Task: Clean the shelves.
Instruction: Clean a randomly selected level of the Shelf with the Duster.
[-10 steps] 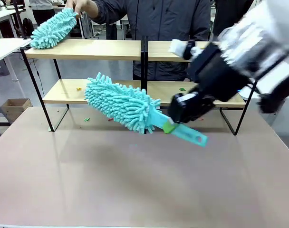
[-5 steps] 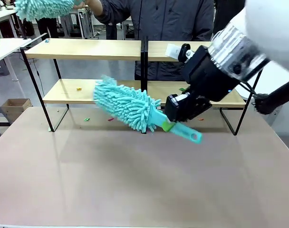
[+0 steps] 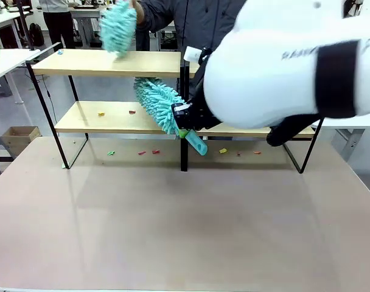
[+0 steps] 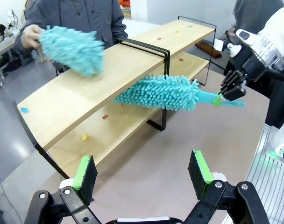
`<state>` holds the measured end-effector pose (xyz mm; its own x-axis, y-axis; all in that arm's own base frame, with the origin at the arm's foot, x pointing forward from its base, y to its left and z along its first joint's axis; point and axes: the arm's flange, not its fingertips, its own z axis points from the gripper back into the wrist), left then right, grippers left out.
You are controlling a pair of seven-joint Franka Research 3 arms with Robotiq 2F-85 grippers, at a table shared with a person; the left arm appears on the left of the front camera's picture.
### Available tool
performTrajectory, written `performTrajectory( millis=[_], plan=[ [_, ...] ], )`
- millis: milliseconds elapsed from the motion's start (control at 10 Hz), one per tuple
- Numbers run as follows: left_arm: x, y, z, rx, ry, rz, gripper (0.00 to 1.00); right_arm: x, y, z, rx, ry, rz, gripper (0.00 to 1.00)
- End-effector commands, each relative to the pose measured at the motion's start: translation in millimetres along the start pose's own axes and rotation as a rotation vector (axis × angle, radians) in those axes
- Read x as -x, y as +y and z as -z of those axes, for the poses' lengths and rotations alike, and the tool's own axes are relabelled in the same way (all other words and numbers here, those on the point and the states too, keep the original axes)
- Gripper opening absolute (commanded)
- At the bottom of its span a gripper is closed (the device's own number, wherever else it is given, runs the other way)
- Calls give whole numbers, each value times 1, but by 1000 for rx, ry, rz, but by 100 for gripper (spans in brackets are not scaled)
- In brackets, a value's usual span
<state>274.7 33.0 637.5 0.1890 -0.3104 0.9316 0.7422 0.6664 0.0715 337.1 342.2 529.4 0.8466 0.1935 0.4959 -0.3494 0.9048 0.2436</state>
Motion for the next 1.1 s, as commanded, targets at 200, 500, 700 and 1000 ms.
performTrajectory(
  millis=[200, 500, 700, 1000],
  plan=[
    [1, 1, 1, 8, -4, 6, 100, -16, 47, 33, 162, -4, 116, 12],
    [1, 1, 1, 8, -4, 6, 100, -18, 60, 65, 181, 0, 162, 12],
    [1, 1, 1, 8, -4, 6, 100, -21, 64, 81, 186, 13, 163, 12],
    [1, 1, 1, 8, -4, 6, 100, -30, 69, 92, 121, 41, 113, 12]
  ],
)
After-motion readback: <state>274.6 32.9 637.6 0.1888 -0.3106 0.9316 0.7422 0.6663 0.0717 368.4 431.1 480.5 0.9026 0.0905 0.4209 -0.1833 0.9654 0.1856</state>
